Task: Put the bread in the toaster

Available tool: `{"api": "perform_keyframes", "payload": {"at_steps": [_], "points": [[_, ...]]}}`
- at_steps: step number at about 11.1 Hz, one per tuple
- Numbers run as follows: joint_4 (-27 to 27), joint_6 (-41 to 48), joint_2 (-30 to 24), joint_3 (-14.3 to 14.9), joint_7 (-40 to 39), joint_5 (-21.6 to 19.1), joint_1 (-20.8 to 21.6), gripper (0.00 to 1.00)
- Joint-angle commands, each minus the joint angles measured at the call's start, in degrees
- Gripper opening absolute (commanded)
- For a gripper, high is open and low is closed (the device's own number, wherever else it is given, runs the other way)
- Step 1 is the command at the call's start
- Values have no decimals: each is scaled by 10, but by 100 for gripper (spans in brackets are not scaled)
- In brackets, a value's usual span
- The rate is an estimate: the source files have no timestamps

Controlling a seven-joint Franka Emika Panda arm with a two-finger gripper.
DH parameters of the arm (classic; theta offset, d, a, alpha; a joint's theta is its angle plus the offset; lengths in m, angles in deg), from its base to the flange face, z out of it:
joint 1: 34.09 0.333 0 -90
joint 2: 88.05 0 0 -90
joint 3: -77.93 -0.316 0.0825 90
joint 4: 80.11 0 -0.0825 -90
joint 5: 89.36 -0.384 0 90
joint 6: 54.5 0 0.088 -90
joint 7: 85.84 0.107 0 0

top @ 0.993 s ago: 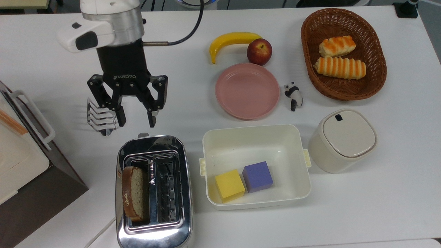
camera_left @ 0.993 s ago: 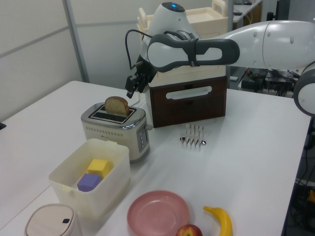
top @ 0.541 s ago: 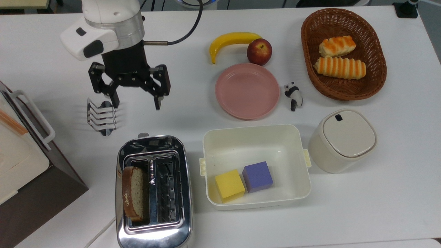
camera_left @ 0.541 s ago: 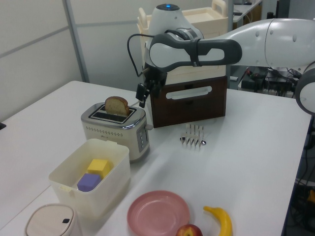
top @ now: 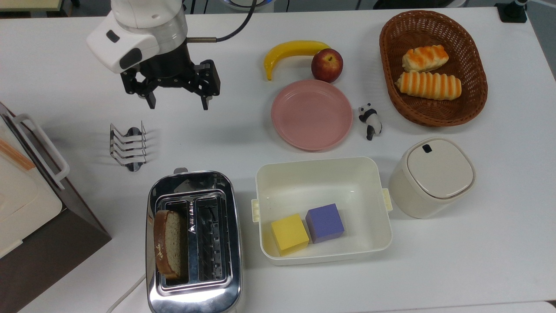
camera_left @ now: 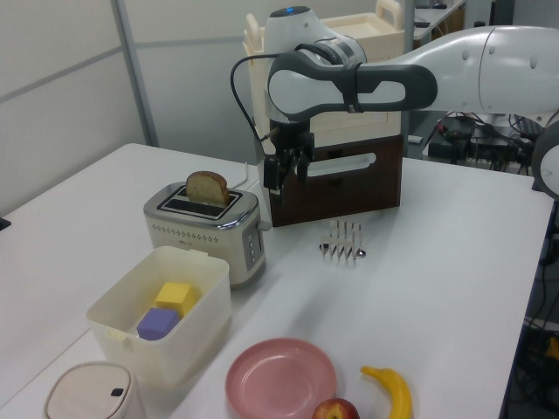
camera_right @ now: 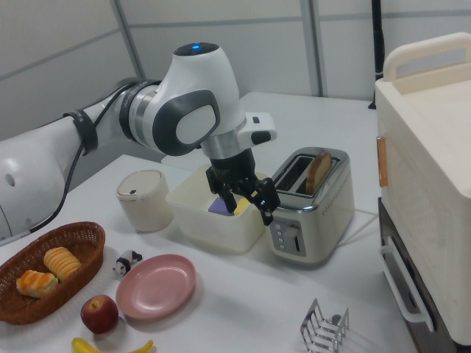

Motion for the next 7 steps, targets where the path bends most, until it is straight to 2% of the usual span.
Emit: {"api": "perform_keyframes", "payload": {"at_steps": [1,7], "points": [[14,26,-18,0,-9,10,4,100],[18,30,-31,4,-25,10,1,100]]}}
